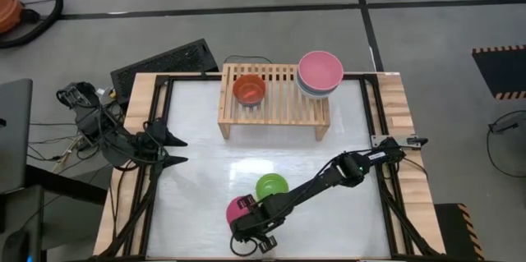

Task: Place and stack bowls onto a shelf
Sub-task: Stack the light pink bowl on top of the orange bowl on the shelf

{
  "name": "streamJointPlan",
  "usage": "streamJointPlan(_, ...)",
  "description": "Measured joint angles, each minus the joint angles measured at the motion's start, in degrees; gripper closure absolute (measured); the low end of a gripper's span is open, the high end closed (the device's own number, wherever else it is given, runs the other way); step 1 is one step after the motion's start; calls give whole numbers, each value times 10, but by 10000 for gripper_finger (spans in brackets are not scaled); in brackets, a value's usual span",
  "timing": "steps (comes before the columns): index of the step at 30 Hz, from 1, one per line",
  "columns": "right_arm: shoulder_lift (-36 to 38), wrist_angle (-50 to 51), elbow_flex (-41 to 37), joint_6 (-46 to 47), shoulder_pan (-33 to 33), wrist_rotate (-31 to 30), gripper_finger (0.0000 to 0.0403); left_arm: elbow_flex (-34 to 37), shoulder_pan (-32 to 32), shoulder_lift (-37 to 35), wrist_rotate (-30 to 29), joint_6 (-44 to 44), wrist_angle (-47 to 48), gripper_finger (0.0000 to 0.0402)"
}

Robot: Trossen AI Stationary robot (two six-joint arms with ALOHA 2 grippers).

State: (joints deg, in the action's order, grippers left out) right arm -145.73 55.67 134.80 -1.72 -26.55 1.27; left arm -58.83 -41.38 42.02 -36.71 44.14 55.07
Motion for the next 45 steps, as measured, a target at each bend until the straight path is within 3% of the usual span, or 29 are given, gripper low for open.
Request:
streamJointPlan(6, 47, 13, 0, 52, 16, 1, 381, 0, 0, 0, 0, 1, 0, 173)
streamJointPlan(14, 191, -3, 1, 88, 65, -47, 381, 0, 0, 0, -19, 19, -1, 173)
streamJointPlan(19, 281, -40, 2, 50, 125, -124, 381, 0, 0, 0, -53, 45, 1, 173)
streamJointPlan(22, 309, -62, 3, 9, 177, -140, 381, 0, 0, 0, -75, 59, 2, 173)
streamJointPlan(30, 299, -56, 0, -50, 332, -84, 381, 0, 0, 0, -94, 105, 8, 173)
streamJointPlan(36, 302, -35, -11, -74, 404, -73, 381, 0, 0, 0, -107, 124, 14, 173)
streamJointPlan(40, 301, -2, -11, -92, 432, -15, 381, 0, 0, 0, -138, 127, 14, 173)
streamJointPlan(45, 273, 20, -11, -129, 422, -4, 381, 0, 0, 0, -167, 127, 14, 173)
